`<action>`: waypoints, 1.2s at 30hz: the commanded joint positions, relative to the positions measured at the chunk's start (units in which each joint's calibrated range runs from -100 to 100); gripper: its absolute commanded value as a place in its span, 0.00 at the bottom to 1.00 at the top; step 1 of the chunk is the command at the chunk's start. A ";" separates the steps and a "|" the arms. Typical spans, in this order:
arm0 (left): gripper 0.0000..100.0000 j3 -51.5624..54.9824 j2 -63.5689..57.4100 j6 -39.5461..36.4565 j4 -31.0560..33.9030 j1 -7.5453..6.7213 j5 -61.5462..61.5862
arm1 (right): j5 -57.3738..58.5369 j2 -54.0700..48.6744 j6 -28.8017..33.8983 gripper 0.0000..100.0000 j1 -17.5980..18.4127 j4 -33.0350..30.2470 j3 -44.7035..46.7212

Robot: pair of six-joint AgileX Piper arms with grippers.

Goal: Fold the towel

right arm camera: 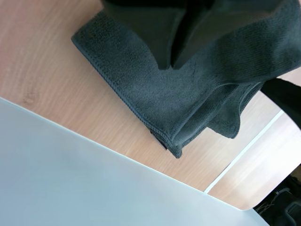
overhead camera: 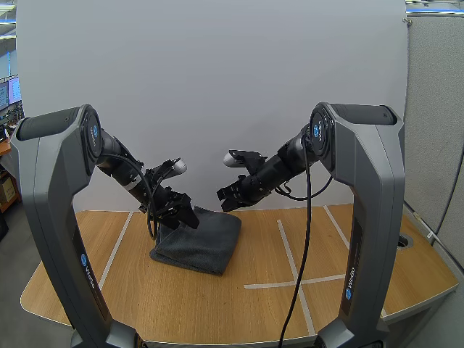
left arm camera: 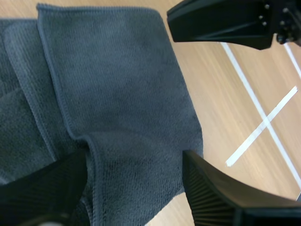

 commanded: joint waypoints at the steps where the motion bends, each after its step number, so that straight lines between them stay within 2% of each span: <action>1: 0.92 0.39 -0.69 -0.86 2.36 -0.08 0.28 | -0.61 4.32 -3.57 0.00 0.77 4.41 -0.59; 4: 0.91 0.39 -0.69 -0.93 2.36 -0.08 0.28 | -1.58 5.56 -4.35 0.00 1.22 4.55 -0.59; 6: 0.84 0.95 -0.69 -0.93 2.36 -0.08 0.28 | -3.21 6.36 -4.35 0.00 1.64 4.55 -0.59; 10: 0.53 2.74 -0.69 -0.93 2.71 -0.08 0.28 | -5.61 7.99 -4.69 0.00 2.00 4.55 -0.59; 11: 0.38 3.29 -0.69 -0.93 2.86 -0.08 0.28 | -6.03 8.29 -4.72 0.00 2.00 4.55 -0.59; 12: 0.32 3.48 -0.69 -0.93 3.01 -0.08 0.28 | -6.65 8.76 -5.00 0.00 2.00 4.55 -0.59; 13: 0.14 4.03 -0.69 -0.93 3.40 -0.08 0.28 | -7.90 9.40 -5.61 0.00 2.00 4.55 -0.59; 15: 0.00 4.23 -0.69 -0.93 4.07 -0.08 0.28 | -10.24 9.95 -5.72 0.00 2.00 4.55 -0.59; 21: 0.00 6.35 -1.91 -0.81 4.37 0.72 0.28 | -13.28 12.09 -5.84 0.00 2.00 4.12 -0.59; 36: 0.00 12.93 -5.09 2.57 7.68 5.09 0.28 | -15.04 14.47 -6.52 0.00 2.00 4.12 -0.59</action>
